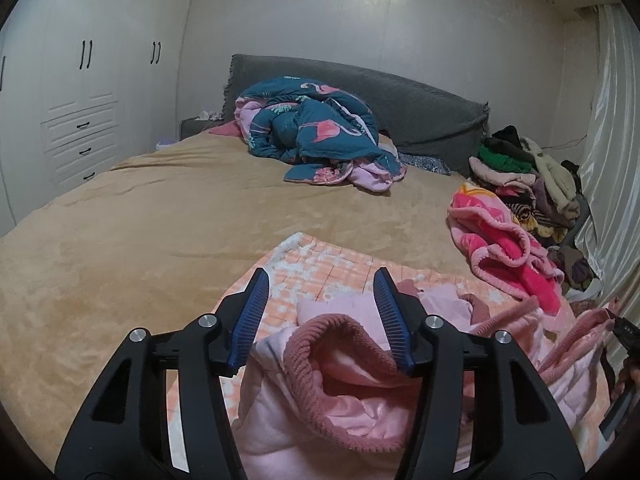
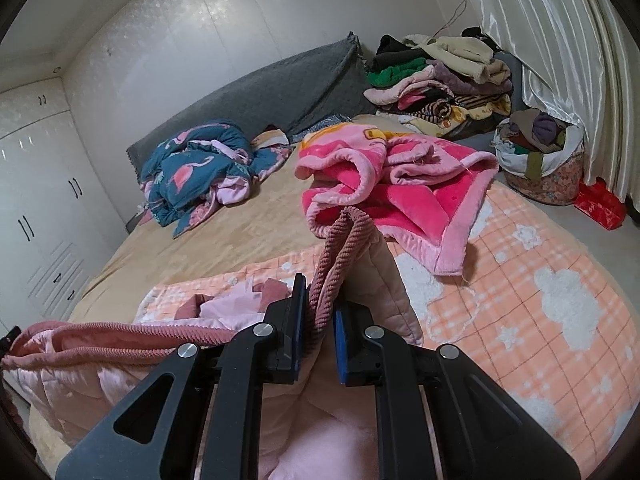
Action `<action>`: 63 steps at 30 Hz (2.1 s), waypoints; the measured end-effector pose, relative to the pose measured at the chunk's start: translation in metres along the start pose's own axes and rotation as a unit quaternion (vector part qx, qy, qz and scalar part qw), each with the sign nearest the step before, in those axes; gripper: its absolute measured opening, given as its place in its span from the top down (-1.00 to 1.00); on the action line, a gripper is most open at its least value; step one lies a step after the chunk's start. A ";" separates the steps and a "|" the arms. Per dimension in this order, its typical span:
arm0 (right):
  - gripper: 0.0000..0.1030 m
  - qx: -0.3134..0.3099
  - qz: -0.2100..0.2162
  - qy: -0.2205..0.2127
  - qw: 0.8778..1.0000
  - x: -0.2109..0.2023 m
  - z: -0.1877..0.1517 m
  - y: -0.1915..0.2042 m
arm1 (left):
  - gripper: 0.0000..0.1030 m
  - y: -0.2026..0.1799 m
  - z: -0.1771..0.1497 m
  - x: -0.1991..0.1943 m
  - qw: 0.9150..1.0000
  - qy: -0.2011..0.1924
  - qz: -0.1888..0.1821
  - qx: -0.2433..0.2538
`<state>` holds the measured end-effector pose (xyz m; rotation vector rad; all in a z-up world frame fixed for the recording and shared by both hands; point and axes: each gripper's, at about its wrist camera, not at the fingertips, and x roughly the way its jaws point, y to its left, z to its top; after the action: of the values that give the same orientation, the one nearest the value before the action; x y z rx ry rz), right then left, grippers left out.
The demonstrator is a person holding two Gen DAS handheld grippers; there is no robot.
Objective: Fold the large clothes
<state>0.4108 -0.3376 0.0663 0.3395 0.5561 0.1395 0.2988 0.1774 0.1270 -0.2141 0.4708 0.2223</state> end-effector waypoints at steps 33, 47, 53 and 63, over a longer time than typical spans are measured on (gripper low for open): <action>-0.62 -0.017 -0.029 0.055 0.998 0.010 -0.037 -0.042 | -0.58 0.055 -0.110 0.085 0.987 0.146 -0.058 -0.038; 0.52 -0.118 -0.025 0.102 0.987 0.017 -0.102 -0.040 | 0.57 0.037 -0.127 0.090 0.988 0.138 -0.065 -0.007; 0.66 -0.099 -0.050 0.046 0.993 0.008 -0.085 -0.022 | 0.76 0.020 -0.106 0.081 0.996 0.078 -0.037 0.029; 0.67 -0.068 -0.091 0.076 0.991 0.053 -0.074 -0.032 | 0.76 -0.008 -0.079 0.114 0.995 0.077 0.002 0.065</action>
<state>0.4170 -0.3352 -0.0295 0.1459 0.7225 0.0273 0.3659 0.1678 0.0057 -0.1040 0.6362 0.1790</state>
